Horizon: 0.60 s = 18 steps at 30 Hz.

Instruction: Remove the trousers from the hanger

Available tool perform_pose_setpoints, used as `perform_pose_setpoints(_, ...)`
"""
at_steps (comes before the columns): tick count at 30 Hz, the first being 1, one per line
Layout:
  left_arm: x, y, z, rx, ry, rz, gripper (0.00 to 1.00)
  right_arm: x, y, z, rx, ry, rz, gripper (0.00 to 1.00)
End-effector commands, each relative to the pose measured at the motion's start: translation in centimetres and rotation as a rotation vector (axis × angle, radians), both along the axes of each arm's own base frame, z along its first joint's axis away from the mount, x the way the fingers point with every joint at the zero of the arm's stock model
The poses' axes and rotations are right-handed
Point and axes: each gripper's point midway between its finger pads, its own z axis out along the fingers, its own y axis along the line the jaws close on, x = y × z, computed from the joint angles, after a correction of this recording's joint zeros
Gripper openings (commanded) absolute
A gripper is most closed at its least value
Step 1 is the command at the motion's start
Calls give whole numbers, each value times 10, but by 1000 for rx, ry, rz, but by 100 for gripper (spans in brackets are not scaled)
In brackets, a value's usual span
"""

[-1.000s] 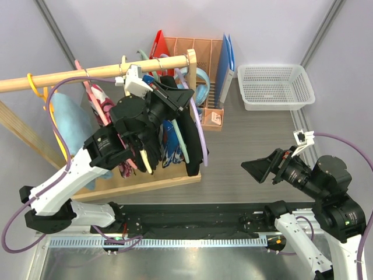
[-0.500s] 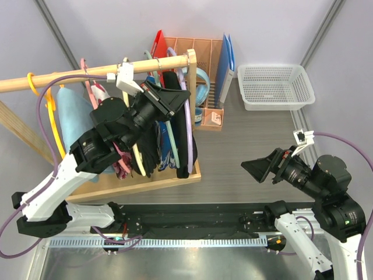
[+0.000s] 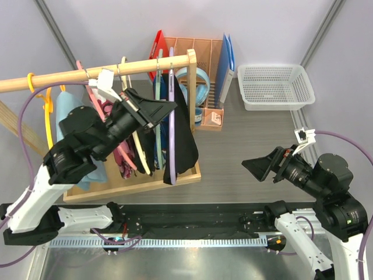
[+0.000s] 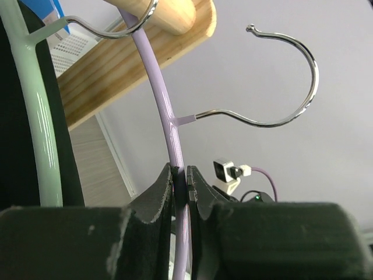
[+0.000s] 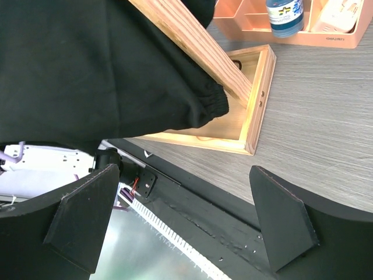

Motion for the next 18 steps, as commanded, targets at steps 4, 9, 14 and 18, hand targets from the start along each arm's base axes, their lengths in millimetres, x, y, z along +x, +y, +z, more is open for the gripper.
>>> perform_pose_setpoints(4,-45,43,41,-158,-54,-91,0,0,-6,5,-26,-13,-29,100)
perform_pose_setpoints(9,-63,56,33,-174,-38,-144,0,0,-9,-2,-42,7,-43,99)
perform_pose_setpoints(14,-92,64,19,-161,-25,-259,0,0,-14,-10,-79,28,-61,100)
perform_pose_setpoints(18,-117,68,15,-157,-18,-368,0,5,-19,-20,-110,60,-89,100)
